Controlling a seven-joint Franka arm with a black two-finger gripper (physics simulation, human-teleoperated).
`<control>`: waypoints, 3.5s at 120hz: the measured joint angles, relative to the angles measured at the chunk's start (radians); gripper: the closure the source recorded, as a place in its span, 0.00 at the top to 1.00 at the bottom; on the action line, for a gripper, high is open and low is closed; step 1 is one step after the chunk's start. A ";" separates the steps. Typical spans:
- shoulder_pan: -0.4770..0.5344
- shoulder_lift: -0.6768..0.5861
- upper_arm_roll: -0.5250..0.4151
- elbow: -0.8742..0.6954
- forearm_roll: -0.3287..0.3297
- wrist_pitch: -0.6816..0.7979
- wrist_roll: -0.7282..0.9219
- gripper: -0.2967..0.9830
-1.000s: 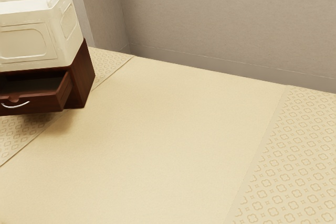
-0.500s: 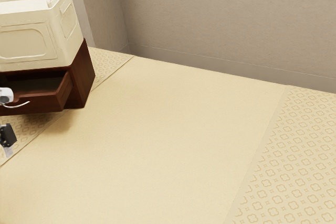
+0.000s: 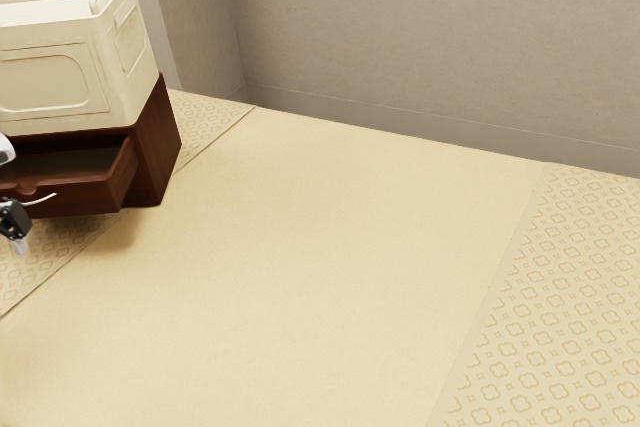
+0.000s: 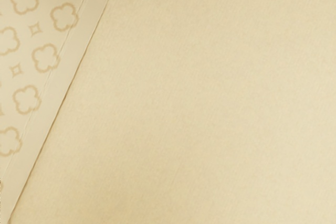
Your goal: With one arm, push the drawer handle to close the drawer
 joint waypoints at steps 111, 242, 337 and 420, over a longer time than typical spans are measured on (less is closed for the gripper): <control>-0.050 0.256 0.049 0.209 -0.042 0.067 -0.054 0.16; 0.424 0.463 -0.381 0.336 -0.214 0.115 0.019 0.15; 0.439 0.606 -0.379 0.495 -0.214 0.128 0.086 0.15; 0.434 0.696 -0.382 0.576 -0.223 0.284 0.134 0.15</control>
